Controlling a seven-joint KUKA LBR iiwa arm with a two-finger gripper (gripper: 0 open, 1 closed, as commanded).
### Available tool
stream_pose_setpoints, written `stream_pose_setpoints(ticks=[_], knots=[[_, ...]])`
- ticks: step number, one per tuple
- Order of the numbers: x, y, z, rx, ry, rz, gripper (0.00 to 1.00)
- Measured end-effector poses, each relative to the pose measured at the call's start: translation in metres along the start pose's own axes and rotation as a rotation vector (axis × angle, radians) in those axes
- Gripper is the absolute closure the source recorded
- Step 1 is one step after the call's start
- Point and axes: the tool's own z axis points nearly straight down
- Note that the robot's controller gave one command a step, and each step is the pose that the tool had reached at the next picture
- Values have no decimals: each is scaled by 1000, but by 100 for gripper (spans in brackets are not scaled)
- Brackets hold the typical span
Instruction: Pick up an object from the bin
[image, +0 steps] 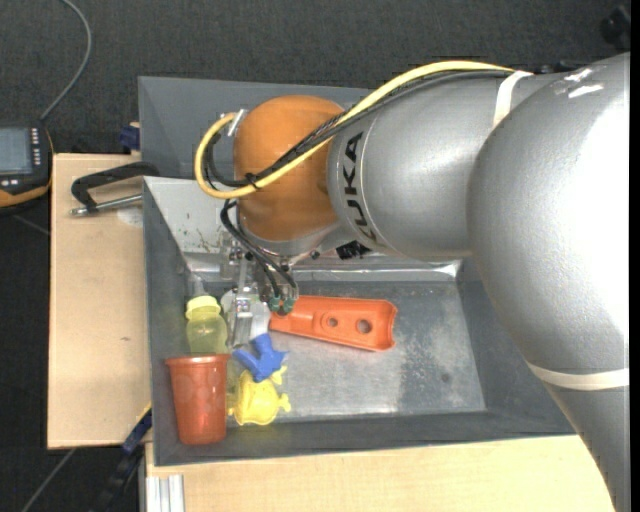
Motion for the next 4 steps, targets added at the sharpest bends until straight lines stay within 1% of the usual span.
stream_pose_setpoints(ticks=[1,2,3,4], knots=[[-2,-1,-5,-2,-8,3,0],[-11,-18,19,-5,-12,-196,0],[12,-37,0,1,3,-368,0],[10,-49,-28,-7,-22,-202,0]])
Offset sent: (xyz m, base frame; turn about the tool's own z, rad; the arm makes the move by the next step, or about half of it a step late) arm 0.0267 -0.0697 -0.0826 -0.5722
